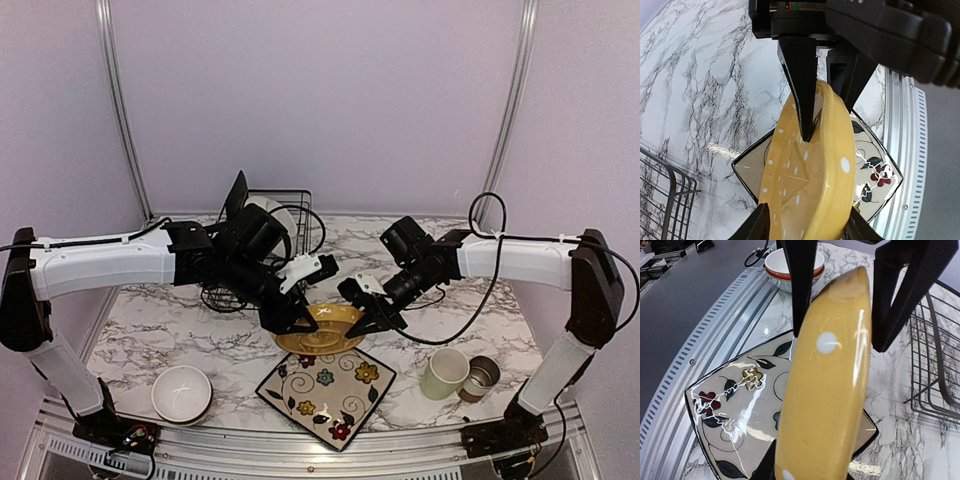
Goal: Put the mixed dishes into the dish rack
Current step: Pass from the right arm to the left
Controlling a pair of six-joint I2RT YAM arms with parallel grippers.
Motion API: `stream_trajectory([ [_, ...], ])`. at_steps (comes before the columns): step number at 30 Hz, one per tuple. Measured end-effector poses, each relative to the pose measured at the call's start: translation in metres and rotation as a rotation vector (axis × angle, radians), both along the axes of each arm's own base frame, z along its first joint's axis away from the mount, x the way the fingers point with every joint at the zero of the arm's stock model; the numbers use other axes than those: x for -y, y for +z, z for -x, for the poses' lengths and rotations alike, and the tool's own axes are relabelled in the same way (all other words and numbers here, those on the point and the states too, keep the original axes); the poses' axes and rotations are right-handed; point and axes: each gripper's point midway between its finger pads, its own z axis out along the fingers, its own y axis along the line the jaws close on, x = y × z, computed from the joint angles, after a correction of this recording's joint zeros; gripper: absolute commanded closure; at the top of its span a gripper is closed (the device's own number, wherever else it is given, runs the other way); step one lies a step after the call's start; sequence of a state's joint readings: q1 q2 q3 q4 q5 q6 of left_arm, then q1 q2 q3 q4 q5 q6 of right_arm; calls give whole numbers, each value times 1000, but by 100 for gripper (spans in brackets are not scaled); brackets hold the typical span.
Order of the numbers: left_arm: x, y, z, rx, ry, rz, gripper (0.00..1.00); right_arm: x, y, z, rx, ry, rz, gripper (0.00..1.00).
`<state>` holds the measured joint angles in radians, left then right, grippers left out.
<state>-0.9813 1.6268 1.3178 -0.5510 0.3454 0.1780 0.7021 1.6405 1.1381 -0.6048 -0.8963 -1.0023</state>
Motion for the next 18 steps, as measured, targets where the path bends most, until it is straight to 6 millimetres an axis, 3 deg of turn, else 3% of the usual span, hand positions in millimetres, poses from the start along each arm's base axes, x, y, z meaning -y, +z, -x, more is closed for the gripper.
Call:
stream_trajectory([
  [6,-5,-10,-3,93,-10,-57,59,-1,0,0,-7,1,2,78],
  [15,-2,-13,11,134,-81,-84,89,-2,2,-5,41,31,-23,75],
  [18,-1,-12,10,127,-76,-87,94,-3,2,-6,44,33,-24,72],
])
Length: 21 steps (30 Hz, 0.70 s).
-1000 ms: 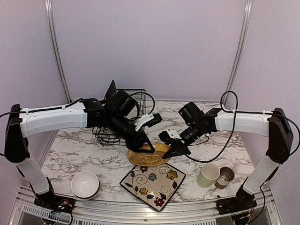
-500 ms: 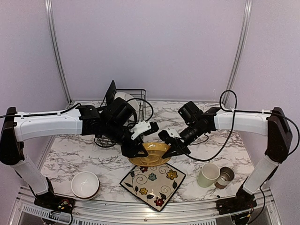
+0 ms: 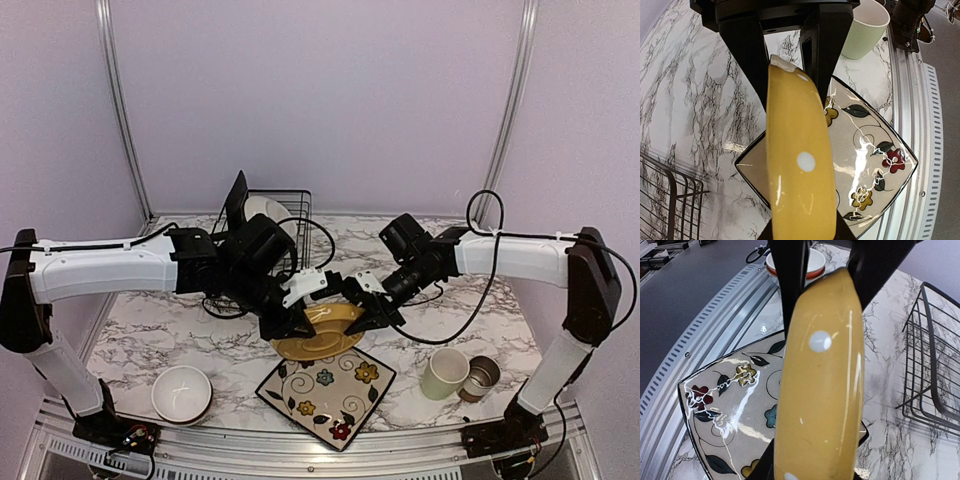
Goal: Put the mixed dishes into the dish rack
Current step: Pass from the right arm to the left, then insert the plate into the dish rack.
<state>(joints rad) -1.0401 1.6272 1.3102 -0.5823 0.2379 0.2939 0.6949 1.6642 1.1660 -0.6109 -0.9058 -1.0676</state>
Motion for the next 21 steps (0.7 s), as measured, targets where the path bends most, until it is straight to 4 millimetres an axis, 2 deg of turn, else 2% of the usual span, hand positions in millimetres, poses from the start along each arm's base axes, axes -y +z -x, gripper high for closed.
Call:
stream_trajectory([
  [7,3,2,1,-23,6,5,100,8,3,0,-61,13,25,51],
  [10,5,6,2,-37,7,15,100,19,18,-2,-123,14,17,47],
  [14,4,7,5,-59,12,9,100,49,47,-35,-167,-88,-34,46],
  [17,5,11,7,-76,9,17,100,76,57,-55,-190,-178,-59,46],
  [21,8,20,8,-94,11,37,100,100,65,-71,-210,-277,-100,47],
])
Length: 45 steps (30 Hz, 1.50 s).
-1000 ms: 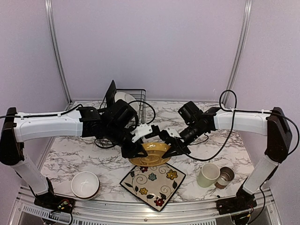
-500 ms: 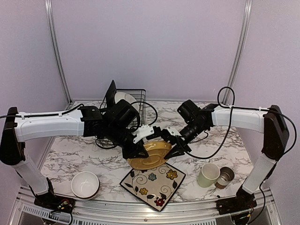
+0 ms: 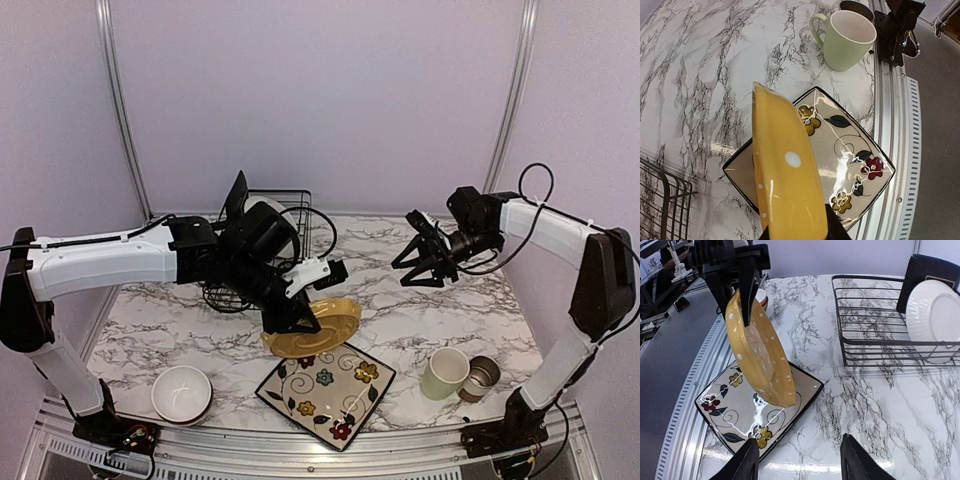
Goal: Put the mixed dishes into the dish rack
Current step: Insert the plate into the dish rack.
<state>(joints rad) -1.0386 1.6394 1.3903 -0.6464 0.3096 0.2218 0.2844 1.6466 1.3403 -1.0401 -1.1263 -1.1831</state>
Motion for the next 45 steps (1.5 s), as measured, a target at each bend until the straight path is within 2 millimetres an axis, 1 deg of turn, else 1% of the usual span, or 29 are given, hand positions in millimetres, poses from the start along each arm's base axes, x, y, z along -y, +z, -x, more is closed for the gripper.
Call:
stream_trajectory([
  [4,6,14,-4,-14,11,52,100,18,1,-12,-8,-112,-17,47],
  [8,9,26,-10,-30,39,103,100,23,-2,-19,8,-174,-12,47],
  [12,7,42,-28,-38,124,155,100,24,-4,-28,24,-208,-5,47],
  [15,4,59,-46,-23,212,210,100,24,-8,-31,26,-223,5,47],
  [18,-5,78,-64,5,312,259,100,25,-11,-33,25,-232,10,47],
  [21,-20,96,-83,53,436,288,100,25,-13,-34,28,-240,15,47],
  [24,-41,110,-107,112,588,300,100,25,-14,-36,27,-246,17,47],
  [26,-58,115,-125,142,684,304,100,26,-15,-37,28,-250,19,47],
  [28,-74,117,-140,163,767,301,100,26,-15,-37,31,-253,20,47],
  [31,-98,112,-160,193,888,280,100,26,-16,-39,35,-260,24,48],
  [35,-120,96,-173,215,990,234,100,27,-19,-45,27,-295,36,48],
  [41,-149,73,-191,192,1104,211,100,25,-20,-62,33,-374,62,48],
  [43,-161,69,-198,181,1147,210,100,19,-22,-64,44,-385,88,48],
  [45,-172,67,-205,170,1185,220,100,6,-25,-63,63,-373,119,47],
])
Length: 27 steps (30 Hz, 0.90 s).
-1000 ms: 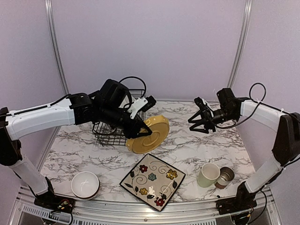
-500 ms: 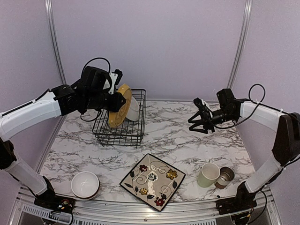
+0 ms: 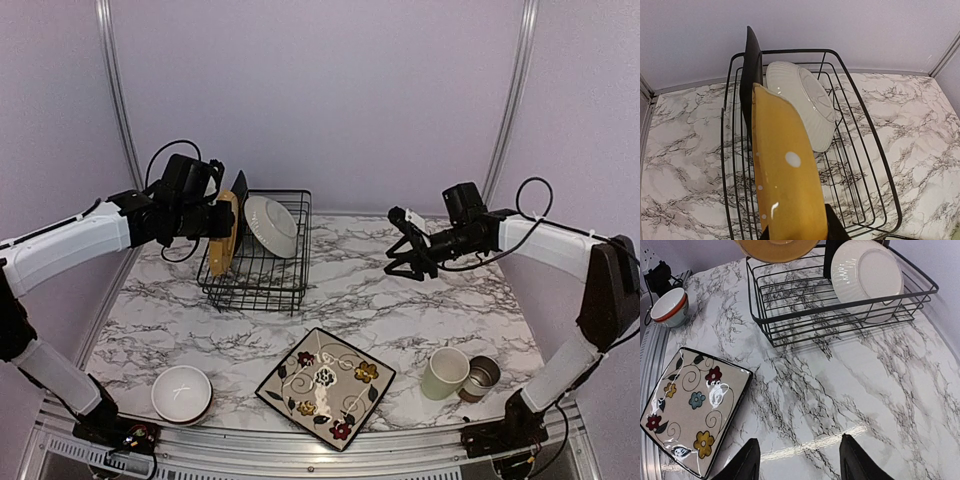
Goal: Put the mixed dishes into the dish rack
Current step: Insert the plate into the dish rack.
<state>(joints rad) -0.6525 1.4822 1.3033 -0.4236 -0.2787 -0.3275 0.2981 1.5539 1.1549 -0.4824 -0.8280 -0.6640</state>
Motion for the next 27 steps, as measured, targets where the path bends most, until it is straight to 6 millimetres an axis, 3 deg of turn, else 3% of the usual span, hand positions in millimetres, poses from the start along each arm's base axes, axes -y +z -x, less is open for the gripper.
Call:
stream_trajectory([
  [5,-18,-11,-15,0,53,59,100,-45,-2,2,31,54,53,47],
  [10,-24,-31,-16,-48,51,104,100,-79,0,-14,32,66,60,47],
  [21,-7,-23,-16,-48,-30,193,100,-121,-25,-50,-41,35,72,47],
  [27,-8,-25,-16,-47,-31,182,100,-130,-38,-57,-104,28,64,47],
])
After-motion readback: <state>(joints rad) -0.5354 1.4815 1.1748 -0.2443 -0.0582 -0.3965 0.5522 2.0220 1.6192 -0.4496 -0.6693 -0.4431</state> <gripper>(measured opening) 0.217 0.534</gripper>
